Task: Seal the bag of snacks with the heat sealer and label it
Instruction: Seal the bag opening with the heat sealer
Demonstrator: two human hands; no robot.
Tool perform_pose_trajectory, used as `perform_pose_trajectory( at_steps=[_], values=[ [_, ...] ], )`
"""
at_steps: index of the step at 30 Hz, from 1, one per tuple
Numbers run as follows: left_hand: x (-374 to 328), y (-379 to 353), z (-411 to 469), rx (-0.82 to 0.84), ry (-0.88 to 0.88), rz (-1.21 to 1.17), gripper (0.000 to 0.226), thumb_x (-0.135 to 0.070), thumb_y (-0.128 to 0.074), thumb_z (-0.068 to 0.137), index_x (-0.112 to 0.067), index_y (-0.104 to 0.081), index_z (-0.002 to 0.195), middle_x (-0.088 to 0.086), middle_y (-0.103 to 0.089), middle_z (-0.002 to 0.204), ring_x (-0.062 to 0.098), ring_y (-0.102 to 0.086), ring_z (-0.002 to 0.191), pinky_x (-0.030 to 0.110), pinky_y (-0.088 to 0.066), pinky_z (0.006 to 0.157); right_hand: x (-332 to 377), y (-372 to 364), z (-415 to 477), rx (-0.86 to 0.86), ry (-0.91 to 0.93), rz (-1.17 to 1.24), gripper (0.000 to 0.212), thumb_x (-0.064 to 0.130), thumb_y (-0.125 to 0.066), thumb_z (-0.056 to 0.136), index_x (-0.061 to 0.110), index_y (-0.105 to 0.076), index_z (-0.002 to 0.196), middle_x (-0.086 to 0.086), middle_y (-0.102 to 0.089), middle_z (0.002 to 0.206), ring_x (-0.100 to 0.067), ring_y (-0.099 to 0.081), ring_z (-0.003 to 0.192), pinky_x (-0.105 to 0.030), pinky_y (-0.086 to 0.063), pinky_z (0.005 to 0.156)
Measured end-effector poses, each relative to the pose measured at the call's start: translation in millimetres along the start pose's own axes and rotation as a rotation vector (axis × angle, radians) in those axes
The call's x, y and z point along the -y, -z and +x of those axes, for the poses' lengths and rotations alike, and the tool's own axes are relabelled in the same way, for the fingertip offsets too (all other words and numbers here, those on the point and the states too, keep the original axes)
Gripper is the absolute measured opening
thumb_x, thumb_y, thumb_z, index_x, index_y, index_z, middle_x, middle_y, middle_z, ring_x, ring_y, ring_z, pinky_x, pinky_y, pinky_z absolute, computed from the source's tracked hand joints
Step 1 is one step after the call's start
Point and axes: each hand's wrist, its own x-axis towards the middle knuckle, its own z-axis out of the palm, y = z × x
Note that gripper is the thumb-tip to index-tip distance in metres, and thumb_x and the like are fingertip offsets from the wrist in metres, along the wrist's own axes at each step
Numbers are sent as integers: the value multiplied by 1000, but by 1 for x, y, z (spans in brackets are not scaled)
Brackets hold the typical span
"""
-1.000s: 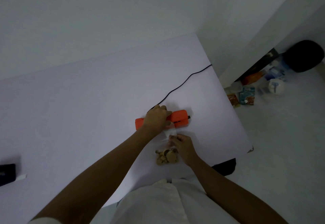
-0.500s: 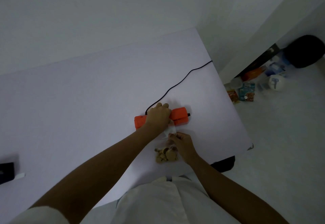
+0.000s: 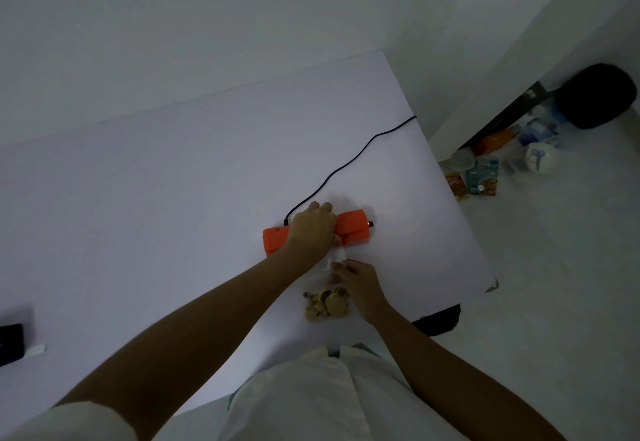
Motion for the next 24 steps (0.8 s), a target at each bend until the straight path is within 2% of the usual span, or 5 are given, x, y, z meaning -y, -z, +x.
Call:
perform_pose_trajectory(
  at_steps=[7,12,24],
  values=[
    [-1,-1,-1,-12,16,22,29,-35,-67,87,-11,-65,103,4,-57,104,22,-55,100,36,-49,74,1,1,-1,9,9,-2,22,16,-64,93,-2,-74,83,-13,-73,77,-17,-69,67,-24,-56,63],
    [-4,0,0,-21,24,66,24,-30,-68,87,-12,-65,102,4,-58,103,22,-56,100,36,-49,72,2,2,0,11,17,-11,21,16,-64,93,9,-73,74,-3,-71,68,-12,-67,63,-22,-53,60],
    [-6,2,0,-18,22,56,27,-32,-65,88,-11,-64,105,5,-58,105,23,-55,101,35,-46,73,-1,3,3,24,13,-16,23,17,-64,93,1,-74,81,-13,-73,76,-20,-69,71,-28,-57,67]
  ],
)
